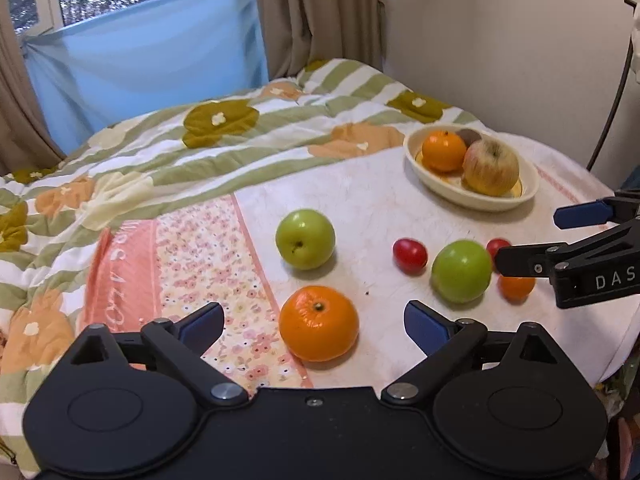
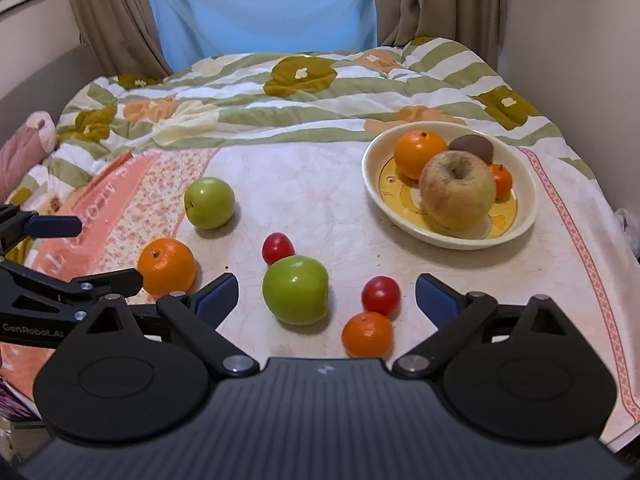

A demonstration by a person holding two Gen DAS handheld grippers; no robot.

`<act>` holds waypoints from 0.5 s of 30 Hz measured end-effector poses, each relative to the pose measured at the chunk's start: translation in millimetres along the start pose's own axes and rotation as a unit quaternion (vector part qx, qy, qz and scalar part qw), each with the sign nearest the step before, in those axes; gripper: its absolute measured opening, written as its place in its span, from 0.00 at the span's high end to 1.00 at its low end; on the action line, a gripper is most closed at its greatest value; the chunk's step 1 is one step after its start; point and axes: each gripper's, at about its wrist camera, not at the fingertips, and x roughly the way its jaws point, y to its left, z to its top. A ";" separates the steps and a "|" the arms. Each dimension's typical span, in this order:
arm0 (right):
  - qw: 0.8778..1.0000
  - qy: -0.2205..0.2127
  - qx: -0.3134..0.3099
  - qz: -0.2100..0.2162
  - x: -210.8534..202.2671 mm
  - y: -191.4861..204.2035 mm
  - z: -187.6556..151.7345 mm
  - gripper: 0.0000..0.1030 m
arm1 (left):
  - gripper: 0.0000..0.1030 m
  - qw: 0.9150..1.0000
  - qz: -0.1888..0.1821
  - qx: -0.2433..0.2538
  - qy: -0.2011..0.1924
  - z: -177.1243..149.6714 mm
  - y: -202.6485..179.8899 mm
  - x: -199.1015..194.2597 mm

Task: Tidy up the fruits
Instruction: 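Move both tools back, grasp an orange with the left tool while the right tool grasps a green apple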

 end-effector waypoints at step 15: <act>1.000 0.013 -0.017 -0.006 48.8 29.8 -5.7 0.05 | 0.36 0.997 -0.052 0.020 0.050 -11.0 11.0 65.6</act>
